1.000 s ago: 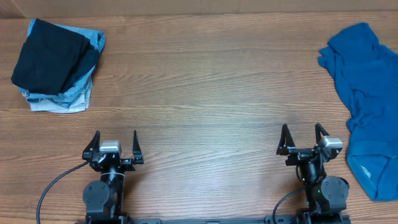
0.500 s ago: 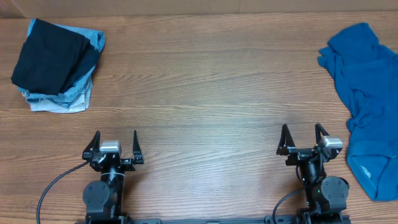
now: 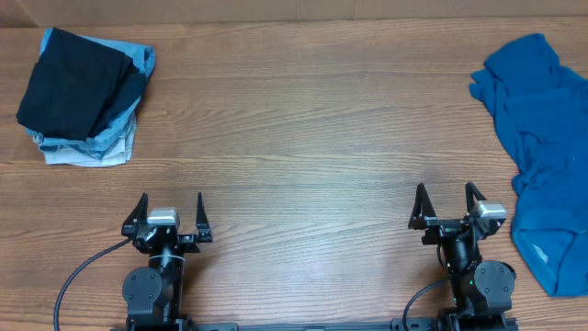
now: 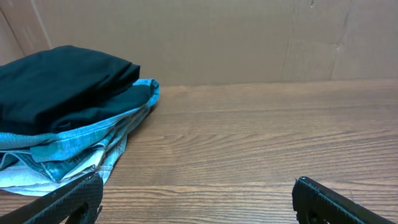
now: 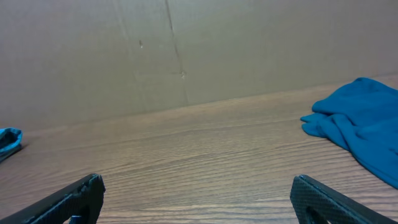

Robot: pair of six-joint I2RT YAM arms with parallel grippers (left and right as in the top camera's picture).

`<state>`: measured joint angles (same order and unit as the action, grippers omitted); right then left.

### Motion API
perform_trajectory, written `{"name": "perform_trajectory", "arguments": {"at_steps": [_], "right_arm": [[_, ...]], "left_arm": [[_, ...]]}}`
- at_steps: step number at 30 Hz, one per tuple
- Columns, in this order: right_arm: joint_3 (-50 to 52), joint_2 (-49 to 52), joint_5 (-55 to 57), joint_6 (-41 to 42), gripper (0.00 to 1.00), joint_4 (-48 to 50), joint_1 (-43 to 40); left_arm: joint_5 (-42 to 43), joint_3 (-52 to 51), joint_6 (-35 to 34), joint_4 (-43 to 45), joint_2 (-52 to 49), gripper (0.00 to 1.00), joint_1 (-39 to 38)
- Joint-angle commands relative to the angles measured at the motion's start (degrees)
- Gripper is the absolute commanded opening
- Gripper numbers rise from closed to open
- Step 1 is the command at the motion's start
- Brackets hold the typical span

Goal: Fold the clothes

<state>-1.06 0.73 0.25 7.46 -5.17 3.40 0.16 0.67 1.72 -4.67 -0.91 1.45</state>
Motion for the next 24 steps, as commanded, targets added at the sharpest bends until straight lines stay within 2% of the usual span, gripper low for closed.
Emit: {"name": "perform_trajectory", "arguments": {"at_steps": [1, 9, 11, 17, 19, 21, 24], "right_arm": [[0.61, -0.46, 0.04, -0.13, 1.0, 0.35, -0.15], [0.61, -0.46, 0.11, -0.17, 1.0, 0.35, -0.15], [0.59, -0.46, 3.39, -0.13, 1.0, 1.31, -0.15], [0.59, -0.39, 0.96, 0.09, 1.0, 1.18, -0.15], [0.57, -0.39, 0.52, 5.81, 1.0, 3.26, -0.15], [-0.28, -0.39, -6.51, 8.61, 1.0, 6.88, -0.15], [-5.09, -0.39, -6.82, 12.0, 1.0, 4.17, -0.15]], "left_arm": [[-0.57, -0.37, 1.07, 0.26, 0.61, 1.0, -0.63], [-0.57, -0.37, 1.09, 0.28, 0.61, 1.0, -0.63], [-0.57, -0.37, 1.07, 0.28, 0.61, 1.0, -0.63], [-0.57, -0.37, 1.07, 0.28, 0.61, 1.0, -0.63], [-0.57, -0.37, 1.07, 0.28, 0.61, 1.0, -0.63], [-0.57, -0.37, 1.07, 0.28, 0.61, 1.0, -0.63], [-0.57, -0.37, 1.07, 0.28, 0.61, 1.0, -0.63]]}}
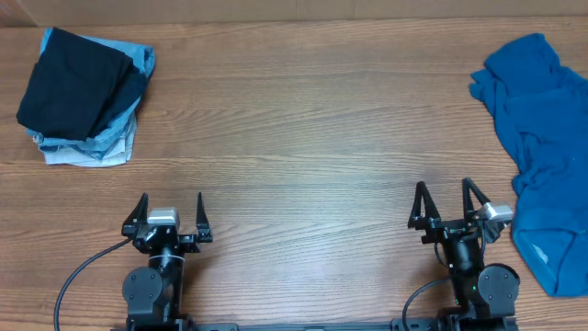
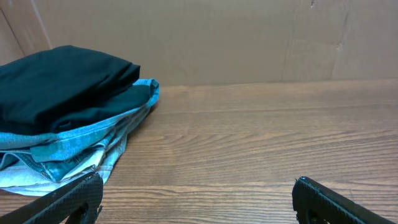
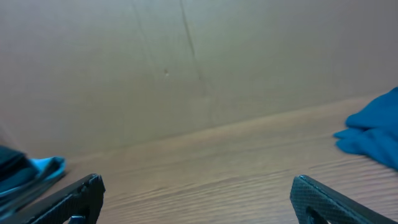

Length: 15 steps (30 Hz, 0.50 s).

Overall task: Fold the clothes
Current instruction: 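Reach the right gripper to the teal shirt and grasp its edge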

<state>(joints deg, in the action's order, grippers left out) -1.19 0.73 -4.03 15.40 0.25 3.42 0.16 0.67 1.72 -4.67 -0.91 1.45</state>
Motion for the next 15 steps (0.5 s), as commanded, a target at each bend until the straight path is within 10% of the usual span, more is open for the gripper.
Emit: {"name": "perform_trajectory", "arguments": {"at_steps": [1, 8, 15], "right_arm": [[-7.82, -0.39, -2.47, 4.15, 1.0, -2.86, -0.17], [-37.31, 13.62, 11.41, 4.13, 1.0, -21.86, -0.17], [-74.77, 50.34, 17.09, -1.11, 1.0, -49.07, -2.21]], "left_arm": [[-0.57, -0.37, 1.09, 0.28, 0.61, 1.0, -0.63], [-0.57, -0.37, 1.09, 0.26, 0.61, 1.0, -0.63], [-0.57, -0.37, 1.07, 0.28, 0.61, 1.0, -0.63]]}}
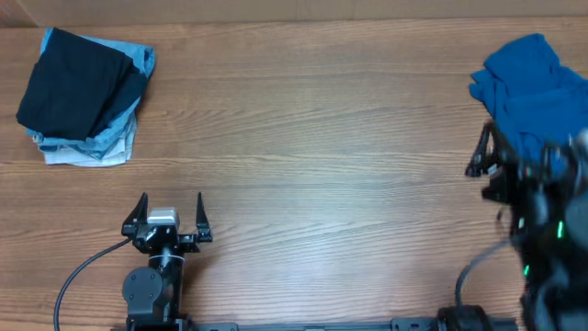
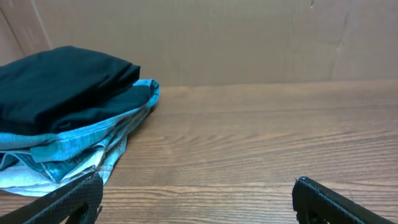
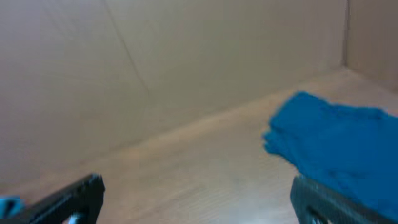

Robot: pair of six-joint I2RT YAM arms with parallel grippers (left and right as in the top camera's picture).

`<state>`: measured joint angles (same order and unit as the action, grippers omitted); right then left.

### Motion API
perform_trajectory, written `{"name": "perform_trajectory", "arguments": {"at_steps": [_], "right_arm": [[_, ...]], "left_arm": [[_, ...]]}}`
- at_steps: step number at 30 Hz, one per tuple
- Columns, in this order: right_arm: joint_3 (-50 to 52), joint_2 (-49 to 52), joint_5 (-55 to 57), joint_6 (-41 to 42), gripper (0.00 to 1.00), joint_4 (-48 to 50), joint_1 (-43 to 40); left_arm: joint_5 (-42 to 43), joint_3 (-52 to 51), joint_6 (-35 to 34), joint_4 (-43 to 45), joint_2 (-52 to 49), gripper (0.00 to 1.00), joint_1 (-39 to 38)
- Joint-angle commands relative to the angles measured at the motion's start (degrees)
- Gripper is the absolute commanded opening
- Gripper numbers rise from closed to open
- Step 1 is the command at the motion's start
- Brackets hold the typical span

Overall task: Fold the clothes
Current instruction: 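Reach the right gripper to the teal shirt and grasp its edge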

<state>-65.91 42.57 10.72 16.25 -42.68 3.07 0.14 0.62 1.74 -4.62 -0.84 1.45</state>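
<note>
A crumpled blue garment [image 1: 531, 81] lies unfolded at the table's right edge, and it also shows in the right wrist view [image 3: 336, 134]. My right gripper [image 1: 525, 152] is blurred over the garment's near part, open, with nothing between its fingers [image 3: 69, 198]. A folded stack, a black piece on top of light blue ones [image 1: 81, 92], sits at the far left corner and fills the left of the left wrist view [image 2: 62, 99]. My left gripper [image 1: 170, 204] rests open near the front edge, holding nothing [image 2: 196, 202].
The wooden table [image 1: 303, 119] stretches between the stack and the blue garment. A cardboard wall [image 2: 249, 37] stands along the back edge. The left arm's cable [image 1: 83, 271] curls at the front left.
My right gripper has moved from its place near the front edge to the right and farther back, now over the blue garment. It is still open. The left arm has not moved.
Both grippers stood open side by side at the front edge, the blue garment crumpled at the right. Then the right wrist had turned slightly while its base stayed put. Now the right gripper is at the blue garment, and the garment and stack lie unchanged.
</note>
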Motion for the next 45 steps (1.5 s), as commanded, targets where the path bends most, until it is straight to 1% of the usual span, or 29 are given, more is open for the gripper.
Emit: {"name": "perform_trajectory", "arguments": {"at_steps": [1, 2, 3, 4, 5, 7, 8, 11, 12, 13, 14, 15, 16, 17, 20, 21, 22, 24, 26, 27, 28, 31, 35, 40, 41, 42, 45], "right_arm": [[-15.87, 14.01, 2.32, -1.97, 1.0, -11.54, -4.07], [-21.14, 19.34, 1.99, -1.9, 1.0, -16.31, -7.02], [-24.04, 22.53, 1.38, -1.9, 1.0, -18.91, -9.09], [-28.5, 28.63, -1.99, -1.9, 1.0, -22.93, -14.08], [-30.08, 32.92, -7.8, -1.9, 1.0, -24.7, -18.86], [-30.12, 37.79, -14.86, -1.9, 1.0, -25.68, -25.33], [-30.12, 40.0, -15.32, -1.9, 1.0, -27.3, -28.28], [-29.77, 44.74, -12.09, -1.2, 1.0, -30.86, -36.13], [-29.35, 45.88, -12.11, -1.18, 0.97, -31.12, -38.27], [-28.59, 46.84, -12.13, 0.28, 0.84, -31.19, -40.22], [-27.74, 47.32, -12.17, 2.27, 0.81, -31.41, -41.33], [-25.51, 48.02, -12.11, 3.37, 0.76, -30.69, -42.95], [-24.11, 48.15, -12.13, 3.37, 0.72, -29.53, -43.36], [-22.1, 48.17, -12.11, 3.37, 0.72, -27.74, -43.78], [-15.89, 48.22, -12.11, 3.3, 0.73, -21.81, -43.93], [-13.38, 48.22, -12.11, 3.26, 0.73, -18.05, -43.93], [-12.02, 48.22, -12.11, 2.82, 0.71, -15.52, -43.93], [-9.9, 49.05, -13.51, -0.15, 0.62, -11.5, -43.93], [-9.88, 52.48, -13.6, -0.2, 0.63, -10.67, -43.87], [-9.88, 54.42, -13.57, -0.61, 0.61, -10.25, -43.87], [-9.88, 56.98, -13.44, -1.7, 0.57, -9.73, -43.87], [-9.88, 63.95, -13.4, -1.68, 0.57, -8.11, -43.87], [-9.88, 68.08, -14.01, -1.7, 0.57, -6.34, -43.85], [-9.88, 68.41, -14.73, -4.59, 0.58, -3.96, -41.97], [-9.88, 68.48, -14.71, -4.96, 0.62, -3.58, -41.44], [-9.86, 68.59, -14.69, -6.32, 0.62, -3.21, -40.72], [-9.68, 68.67, -12.92, -6.71, 0.62, -2.93, -39.65]], "left_arm": [[-0.55, -0.33, 1.07, 0.22, 0.55, 1.0, -0.63], [-0.55, -0.33, 1.07, 0.24, 0.55, 1.0, -0.63], [-0.55, -0.33, 1.05, 0.22, 0.55, 1.0, -0.63], [-0.55, -0.33, 1.05, 0.24, 0.55, 1.0, -0.63], [-0.55, -0.33, 1.07, 0.22, 0.55, 1.0, -0.63], [-0.55, -0.33, 1.07, 0.24, 0.55, 1.0, -0.63], [-0.55, -0.33, 1.05, 0.24, 0.55, 1.0, -0.63], [-0.55, -0.33, 1.05, 0.24, 0.55, 1.0, -0.63], [-0.55, -0.33, 1.07, 0.24, 0.55, 1.0, -0.63], [-0.55, -0.33, 1.07, 0.24, 0.55, 1.0, -0.63], [-0.55, -0.33, 1.07, 0.24, 0.55, 1.0, -0.63], [-0.55, -0.33, 1.05, 0.24, 0.55, 1.0, -0.63], [-0.55, -0.33, 1.07, 0.22, 0.55, 1.0, -0.63], [-0.55, -0.33, 1.05, 0.24, 0.55, 1.0, -0.63], [-0.55, -0.33, 1.07, 0.22, 0.55, 1.0, -0.63], [-0.55, -0.33, 1.05, 0.22, 0.55, 1.0, -0.63], [-0.55, -0.33, 1.05, 0.24, 0.55, 1.0, -0.63], [-0.55, -0.33, 1.07, 0.24, 0.55, 1.0, -0.63], [-0.55, -0.33, 1.07, 0.22, 0.55, 1.0, -0.63], [-0.55, -0.33, 1.05, 0.22, 0.55, 1.0, -0.63], [-0.55, -0.33, 1.07, 0.24, 0.55, 1.0, -0.63], [-0.55, -0.33, 1.07, 0.24, 0.55, 1.0, -0.63], [-0.55, -0.33, 1.05, 0.24, 0.55, 1.0, -0.63], [-0.55, -0.33, 1.05, 0.24, 0.55, 1.0, -0.63], [-0.55, -0.33, 1.05, 0.24, 0.55, 1.0, -0.63], [-0.55, -0.33, 1.07, 0.22, 0.55, 1.0, -0.63], [-0.55, -0.33, 1.05, 0.24, 0.55, 1.0, -0.63]]}}
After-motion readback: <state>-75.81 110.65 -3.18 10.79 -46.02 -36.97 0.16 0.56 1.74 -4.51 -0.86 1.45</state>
